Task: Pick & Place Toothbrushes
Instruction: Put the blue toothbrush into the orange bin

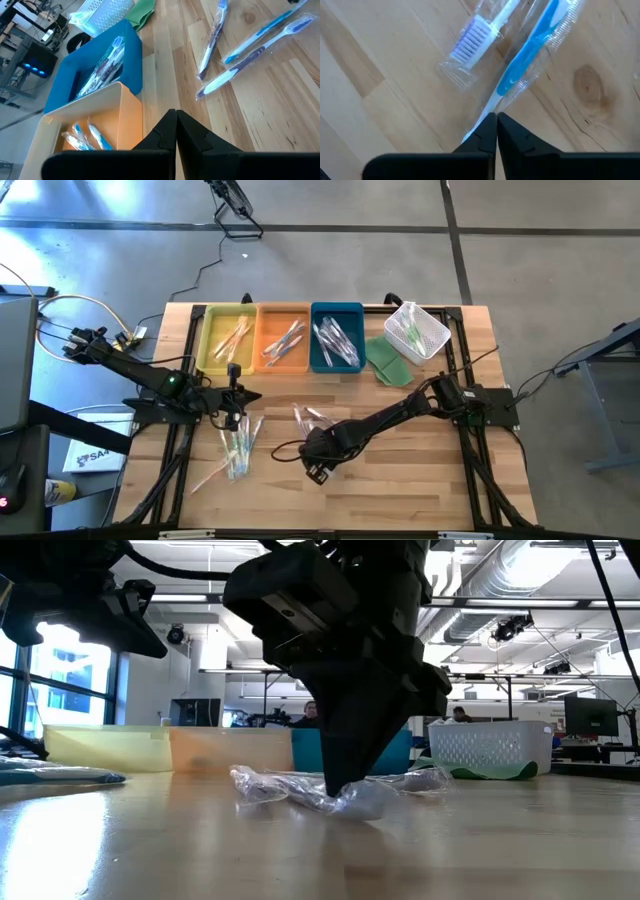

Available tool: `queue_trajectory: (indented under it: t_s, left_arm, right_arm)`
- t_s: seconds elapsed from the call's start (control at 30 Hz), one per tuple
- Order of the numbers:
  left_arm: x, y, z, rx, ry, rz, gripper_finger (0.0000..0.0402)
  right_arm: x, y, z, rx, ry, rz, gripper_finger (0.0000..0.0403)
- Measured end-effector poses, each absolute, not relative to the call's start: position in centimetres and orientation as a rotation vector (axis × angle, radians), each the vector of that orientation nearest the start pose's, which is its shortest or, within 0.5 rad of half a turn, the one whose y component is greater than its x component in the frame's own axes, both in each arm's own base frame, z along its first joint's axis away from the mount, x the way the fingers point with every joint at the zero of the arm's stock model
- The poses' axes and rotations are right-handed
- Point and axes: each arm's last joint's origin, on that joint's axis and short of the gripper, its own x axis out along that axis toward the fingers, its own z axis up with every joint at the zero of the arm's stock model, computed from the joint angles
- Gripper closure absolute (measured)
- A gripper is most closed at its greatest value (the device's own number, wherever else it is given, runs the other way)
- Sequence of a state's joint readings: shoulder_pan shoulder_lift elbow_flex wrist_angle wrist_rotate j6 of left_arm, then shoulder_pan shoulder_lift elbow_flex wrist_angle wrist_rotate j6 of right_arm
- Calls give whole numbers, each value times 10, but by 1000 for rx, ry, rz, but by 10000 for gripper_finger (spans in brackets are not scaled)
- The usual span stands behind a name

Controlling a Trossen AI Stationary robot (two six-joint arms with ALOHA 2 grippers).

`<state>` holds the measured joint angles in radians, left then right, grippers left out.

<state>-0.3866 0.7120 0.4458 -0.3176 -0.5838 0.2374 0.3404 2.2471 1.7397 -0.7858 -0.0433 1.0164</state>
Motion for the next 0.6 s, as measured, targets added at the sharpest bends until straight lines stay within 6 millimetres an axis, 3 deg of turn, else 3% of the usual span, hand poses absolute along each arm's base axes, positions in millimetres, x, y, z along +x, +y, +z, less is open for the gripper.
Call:
queue_trajectory:
  t_s: [0.3, 0.6]
  left_arm:
    - [144, -41, 219, 503, 540, 131, 398]
    - [144, -41, 219, 504, 539, 130, 398]
  right_arm:
    - [425, 139, 152, 628, 1388, -327, 400]
    - [418, 124, 196, 592, 1342, -244, 400]
